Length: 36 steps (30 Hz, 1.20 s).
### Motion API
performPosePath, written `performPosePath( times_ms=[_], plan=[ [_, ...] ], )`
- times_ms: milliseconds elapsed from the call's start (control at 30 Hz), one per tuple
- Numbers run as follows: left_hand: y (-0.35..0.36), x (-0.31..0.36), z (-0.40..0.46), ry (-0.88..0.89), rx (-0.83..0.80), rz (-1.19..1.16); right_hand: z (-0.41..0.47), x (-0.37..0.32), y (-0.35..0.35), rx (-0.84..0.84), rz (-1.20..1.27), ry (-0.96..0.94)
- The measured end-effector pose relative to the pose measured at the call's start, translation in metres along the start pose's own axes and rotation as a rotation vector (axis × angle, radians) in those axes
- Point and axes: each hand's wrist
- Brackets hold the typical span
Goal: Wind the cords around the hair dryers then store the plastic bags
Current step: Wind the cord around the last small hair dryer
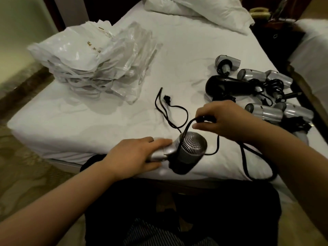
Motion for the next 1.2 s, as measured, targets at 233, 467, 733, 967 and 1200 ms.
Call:
performPosePath(
  times_ms=[233, 467, 733, 967, 1200],
  plan=[
    [-0.033, 0.016, 0.004, -0.009, -0.112, -0.308, 0.039, 0.012, 0.039, 0.186, -0.090, -0.258],
    [-0.027, 0.018, 0.014, -0.075, 0.363, -0.974, 0.034, 0.016, 0.106, -0.212, 0.436, 0.030],
    [-0.024, 0.006, 0.026, -0.350, 0.828, -1.240, 0.012, 0.009, 0.097, -0.480, 1.780, 0.360],
    [-0.028, -0.003, 0.029, -0.472, 0.987, -1.133, -0.008, 0.031, 0.121, -0.319, 1.632, 0.486],
    [-0.052, -0.017, 0.015, -0.531, 1.049, -0.983, -0.021, 0.074, 0.148, -0.133, 1.210, 0.817]
  ],
)
Point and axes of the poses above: each hand's wrist, its own z-axis towards the middle knuckle, its own y-axis out of the palm, x = y × z, and after that the axes turned 14 degrees about y, right-handed
